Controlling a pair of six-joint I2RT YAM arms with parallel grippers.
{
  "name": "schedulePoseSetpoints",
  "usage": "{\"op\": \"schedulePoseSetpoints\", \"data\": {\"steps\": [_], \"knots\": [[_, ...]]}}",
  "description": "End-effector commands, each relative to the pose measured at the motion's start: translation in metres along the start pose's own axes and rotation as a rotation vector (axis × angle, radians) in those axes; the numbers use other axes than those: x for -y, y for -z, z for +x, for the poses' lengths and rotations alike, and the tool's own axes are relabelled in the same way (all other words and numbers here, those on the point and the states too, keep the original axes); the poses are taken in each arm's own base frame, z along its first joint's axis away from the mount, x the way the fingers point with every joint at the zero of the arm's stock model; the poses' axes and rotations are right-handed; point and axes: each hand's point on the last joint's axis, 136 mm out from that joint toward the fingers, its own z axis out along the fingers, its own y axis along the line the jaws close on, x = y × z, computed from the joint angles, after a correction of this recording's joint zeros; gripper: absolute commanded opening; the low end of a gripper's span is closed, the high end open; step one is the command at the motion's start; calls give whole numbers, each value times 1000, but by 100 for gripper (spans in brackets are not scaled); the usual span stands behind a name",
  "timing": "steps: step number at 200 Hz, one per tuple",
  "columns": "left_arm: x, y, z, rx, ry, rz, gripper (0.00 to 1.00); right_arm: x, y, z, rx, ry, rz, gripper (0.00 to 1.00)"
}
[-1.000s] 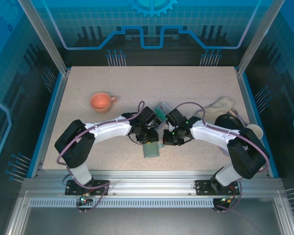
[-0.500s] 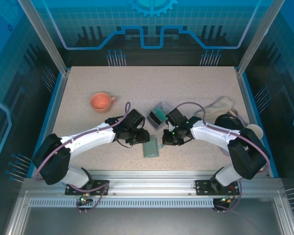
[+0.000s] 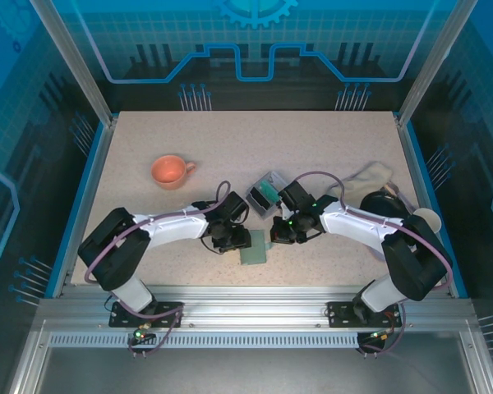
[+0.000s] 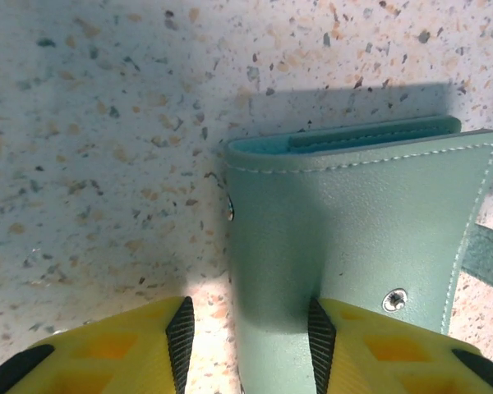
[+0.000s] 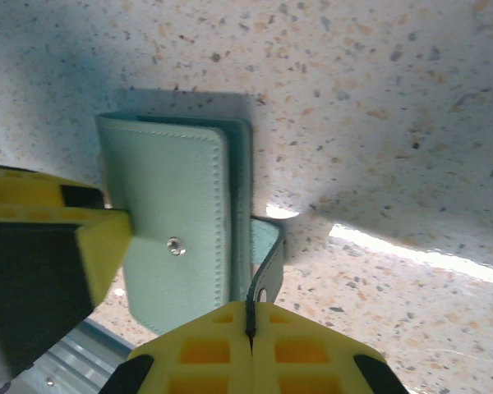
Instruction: Put the credit cards into the card holder
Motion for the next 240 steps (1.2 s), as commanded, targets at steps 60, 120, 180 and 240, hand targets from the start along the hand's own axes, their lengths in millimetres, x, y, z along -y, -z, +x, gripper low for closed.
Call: {"op": "schedulePoseSetpoints", "data": {"steps": [60, 120, 180, 240], "knots": [[-4, -21, 6, -33, 43, 17, 37, -35, -7, -7, -30, -9, -118, 0], [-3, -22, 5, -37, 38, 16, 35, -42, -27, -4, -89, 1, -93, 0], [-4, -21, 6, -36, 41, 9, 34, -27, -40, 6, -147, -4, -5, 0], [-3, -21, 5, -37, 36, 12, 34, -28, -49, 5, -158, 6, 19, 0]]}}
